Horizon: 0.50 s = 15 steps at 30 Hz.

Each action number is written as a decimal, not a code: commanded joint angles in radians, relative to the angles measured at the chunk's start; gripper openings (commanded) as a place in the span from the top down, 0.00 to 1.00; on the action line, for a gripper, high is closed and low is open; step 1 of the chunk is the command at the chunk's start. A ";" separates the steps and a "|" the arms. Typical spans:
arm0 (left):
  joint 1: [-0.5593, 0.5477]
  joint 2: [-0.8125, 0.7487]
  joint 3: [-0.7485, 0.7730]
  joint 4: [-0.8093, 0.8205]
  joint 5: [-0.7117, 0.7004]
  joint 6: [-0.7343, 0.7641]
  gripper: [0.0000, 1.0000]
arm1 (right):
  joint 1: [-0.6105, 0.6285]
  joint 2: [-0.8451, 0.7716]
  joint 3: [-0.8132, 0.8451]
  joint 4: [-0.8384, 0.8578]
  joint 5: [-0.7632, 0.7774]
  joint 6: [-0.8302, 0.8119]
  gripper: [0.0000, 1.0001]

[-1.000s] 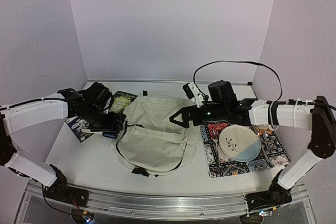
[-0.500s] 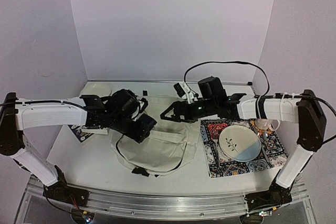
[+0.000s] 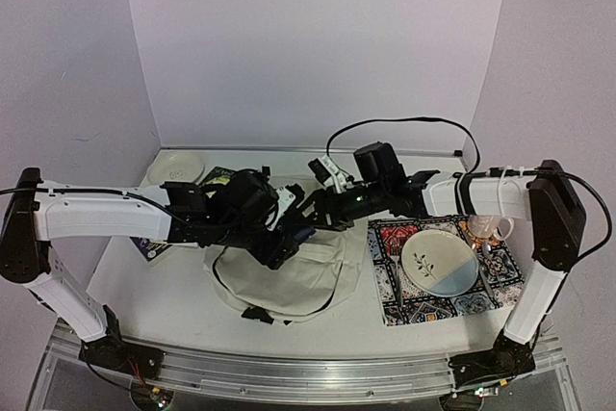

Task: Pack the student bag
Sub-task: Pass from the left arm to the right

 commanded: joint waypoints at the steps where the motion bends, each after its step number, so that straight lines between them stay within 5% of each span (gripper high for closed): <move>1: -0.029 0.001 0.052 0.066 -0.039 0.081 0.22 | 0.007 0.024 0.053 0.011 -0.065 0.003 0.42; 6: -0.046 -0.019 0.037 0.073 -0.058 0.110 0.21 | 0.007 0.028 0.057 0.012 -0.092 -0.006 0.65; 11: -0.046 -0.031 0.018 0.086 -0.092 0.109 0.16 | 0.006 0.021 0.057 0.015 -0.095 -0.005 1.00; 15: -0.046 -0.039 -0.006 0.113 -0.152 0.054 0.10 | 0.006 -0.001 0.038 0.046 -0.054 0.012 1.00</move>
